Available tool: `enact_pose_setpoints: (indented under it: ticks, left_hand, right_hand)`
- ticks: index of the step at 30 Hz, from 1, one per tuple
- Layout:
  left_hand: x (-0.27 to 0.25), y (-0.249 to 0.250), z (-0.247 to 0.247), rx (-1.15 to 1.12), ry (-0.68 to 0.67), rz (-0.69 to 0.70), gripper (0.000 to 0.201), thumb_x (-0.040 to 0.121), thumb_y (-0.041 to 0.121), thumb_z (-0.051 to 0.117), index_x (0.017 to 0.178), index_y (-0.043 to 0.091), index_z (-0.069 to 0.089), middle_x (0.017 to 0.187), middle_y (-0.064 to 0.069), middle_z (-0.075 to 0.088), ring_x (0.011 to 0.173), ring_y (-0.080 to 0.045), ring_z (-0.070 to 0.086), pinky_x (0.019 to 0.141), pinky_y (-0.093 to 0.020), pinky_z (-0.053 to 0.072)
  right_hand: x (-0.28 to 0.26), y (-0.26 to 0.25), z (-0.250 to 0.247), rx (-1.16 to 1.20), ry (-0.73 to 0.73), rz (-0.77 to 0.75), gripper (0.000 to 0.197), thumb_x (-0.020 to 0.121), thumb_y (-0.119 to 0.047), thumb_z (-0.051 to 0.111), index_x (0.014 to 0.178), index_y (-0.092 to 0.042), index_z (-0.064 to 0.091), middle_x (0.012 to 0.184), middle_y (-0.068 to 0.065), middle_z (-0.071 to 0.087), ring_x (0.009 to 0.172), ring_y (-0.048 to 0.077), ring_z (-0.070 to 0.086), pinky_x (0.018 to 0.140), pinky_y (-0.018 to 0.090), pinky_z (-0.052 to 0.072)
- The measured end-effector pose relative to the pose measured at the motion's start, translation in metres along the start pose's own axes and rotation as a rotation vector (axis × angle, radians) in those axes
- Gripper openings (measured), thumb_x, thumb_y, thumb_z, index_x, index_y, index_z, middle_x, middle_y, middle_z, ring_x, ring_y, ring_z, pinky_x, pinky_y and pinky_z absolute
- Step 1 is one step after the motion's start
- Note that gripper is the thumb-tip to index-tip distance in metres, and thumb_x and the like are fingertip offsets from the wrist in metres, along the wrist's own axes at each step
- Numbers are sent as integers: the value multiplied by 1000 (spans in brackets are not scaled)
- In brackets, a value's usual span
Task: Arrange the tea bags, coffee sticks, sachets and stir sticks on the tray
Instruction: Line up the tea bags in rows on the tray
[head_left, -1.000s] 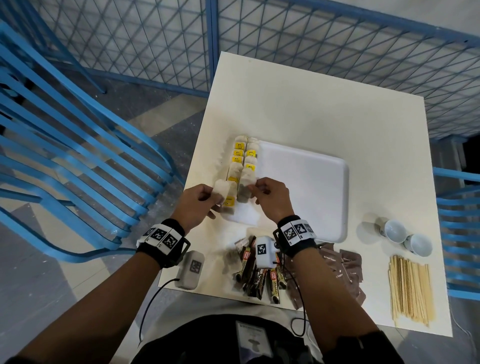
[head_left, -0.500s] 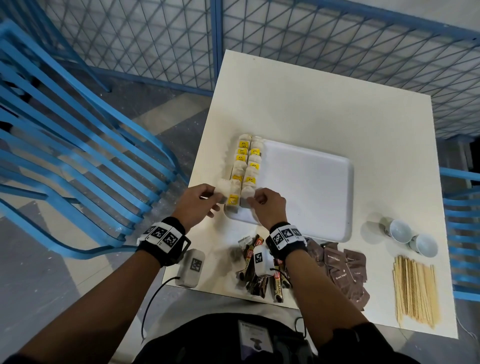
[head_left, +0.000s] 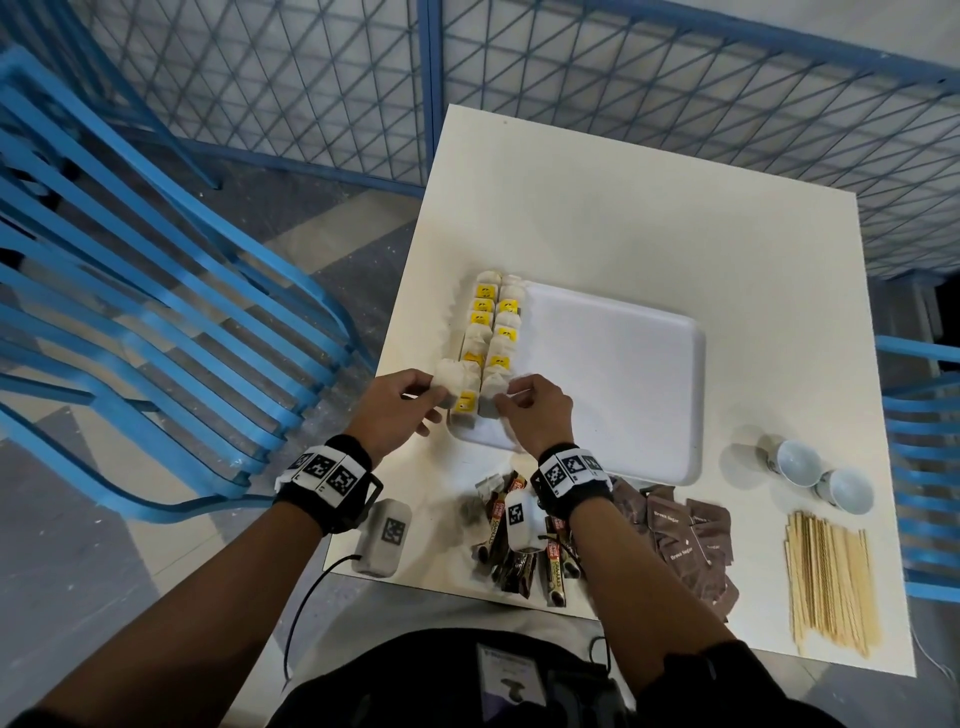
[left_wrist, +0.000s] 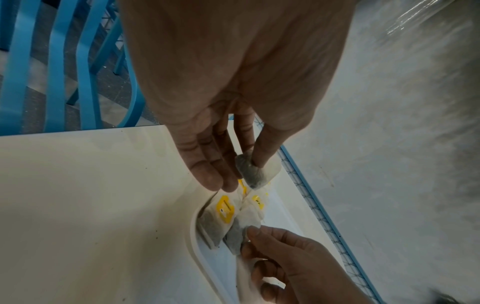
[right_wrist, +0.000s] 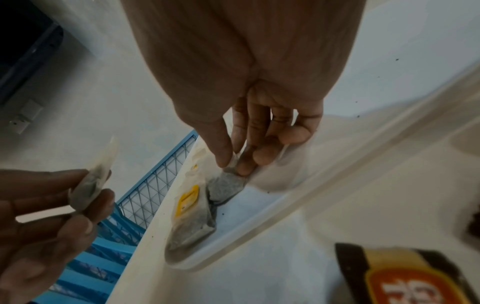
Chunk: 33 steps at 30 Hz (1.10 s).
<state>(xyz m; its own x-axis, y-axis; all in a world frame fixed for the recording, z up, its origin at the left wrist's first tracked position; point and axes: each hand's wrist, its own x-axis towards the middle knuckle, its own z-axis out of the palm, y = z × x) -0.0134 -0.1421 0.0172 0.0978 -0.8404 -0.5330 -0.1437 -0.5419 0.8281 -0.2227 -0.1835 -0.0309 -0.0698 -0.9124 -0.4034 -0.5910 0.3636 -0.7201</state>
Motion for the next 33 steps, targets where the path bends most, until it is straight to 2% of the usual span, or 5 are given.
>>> enact_pose_setpoints:
  ticks: [12, 20, 23, 27, 33]
  left_hand:
    - [0, -3, -1, 13, 5, 0, 12, 99, 11, 63, 103, 1, 70, 96, -13, 77, 78, -22, 69, 68, -38, 57]
    - [0, -3, 1, -38, 3, 24, 8, 98, 5, 65, 100, 0, 71, 94, -18, 76, 77, -24, 68, 71, -40, 59]
    - [2, -1, 3, -43, -12, 41, 8, 98, 5, 64, 101, 0, 70, 92, -17, 76, 77, -24, 69, 72, -40, 59]
    - [3, 1, 6, -5, -25, 74, 10, 98, 6, 64, 103, 3, 71, 93, -15, 76, 77, -23, 71, 69, -36, 59]
    - [2, 0, 7, 4, -47, 70, 9, 95, 14, 71, 101, 8, 73, 84, -3, 77, 74, -17, 71, 66, -33, 59]
  right_hand:
    - [8, -8, 0, -27, 32, 30, 13, 84, -29, 77, 90, -21, 68, 78, -7, 67, 81, 13, 62, 62, -4, 33]
    - [-9, -15, -3, 91, 106, -41, 7, 86, -24, 71, 92, -22, 69, 78, -6, 69, 73, 4, 62, 69, 19, 43]
    - [-14, -32, -4, 182, -24, -114, 12, 91, -31, 68, 96, -21, 73, 85, -4, 73, 78, 9, 67, 74, 23, 51]
    - [-15, -52, -4, 106, -261, -177, 29, 92, -47, 67, 102, -21, 74, 94, -9, 72, 85, 3, 64, 74, 15, 46]
    - [-11, -59, -2, 127, -132, -262, 10, 91, -29, 70, 90, -21, 75, 85, -8, 72, 77, 8, 64, 73, 16, 45]
